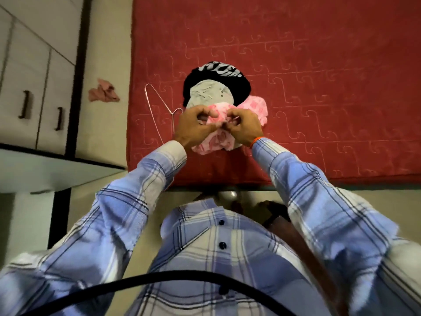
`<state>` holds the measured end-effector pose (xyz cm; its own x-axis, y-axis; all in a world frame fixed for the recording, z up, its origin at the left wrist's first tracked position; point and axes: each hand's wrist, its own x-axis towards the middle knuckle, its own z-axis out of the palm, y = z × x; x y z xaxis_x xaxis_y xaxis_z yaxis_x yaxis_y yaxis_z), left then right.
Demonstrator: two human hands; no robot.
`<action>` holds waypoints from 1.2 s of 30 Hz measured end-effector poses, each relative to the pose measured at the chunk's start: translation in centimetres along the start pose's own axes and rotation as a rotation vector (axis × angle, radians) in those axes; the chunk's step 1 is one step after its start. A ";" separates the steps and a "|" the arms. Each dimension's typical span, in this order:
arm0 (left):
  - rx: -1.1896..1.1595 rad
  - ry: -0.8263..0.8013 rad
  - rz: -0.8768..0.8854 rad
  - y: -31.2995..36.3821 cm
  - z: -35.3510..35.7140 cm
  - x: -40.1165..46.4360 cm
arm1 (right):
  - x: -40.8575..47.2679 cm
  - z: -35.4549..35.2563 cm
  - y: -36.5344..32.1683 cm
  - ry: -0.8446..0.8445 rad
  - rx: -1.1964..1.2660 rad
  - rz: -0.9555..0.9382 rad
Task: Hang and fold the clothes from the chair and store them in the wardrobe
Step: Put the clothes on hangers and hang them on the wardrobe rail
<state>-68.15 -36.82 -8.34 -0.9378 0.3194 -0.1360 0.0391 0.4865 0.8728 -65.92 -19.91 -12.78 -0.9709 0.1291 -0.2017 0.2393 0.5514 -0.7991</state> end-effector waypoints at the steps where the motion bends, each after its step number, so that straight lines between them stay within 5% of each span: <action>1: -0.014 0.027 0.001 0.0 -0.9 -1.3 | -0.6 0.1 -1.1 -0.028 0.043 -0.026; 14: -0.018 0.512 -0.291 -1.7 -12.7 -14.9 | -4.2 9.0 -14.7 -0.348 0.249 -0.292; 26: -0.206 0.796 -0.391 -6.8 -25.7 -25.8 | -11.3 21.7 -26.1 -0.624 0.362 -0.301; 36: -0.296 1.013 -0.507 -9.2 -32.7 -32.6 | -16.7 30.3 -31.7 -0.770 0.282 -0.544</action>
<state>-49.24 -78.28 3.43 -0.6745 -0.7158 -0.1807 -0.3750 0.1214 0.9190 -57.02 -64.51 -1.28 -0.7024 -0.7118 -0.0001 -0.1486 0.1467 -0.9779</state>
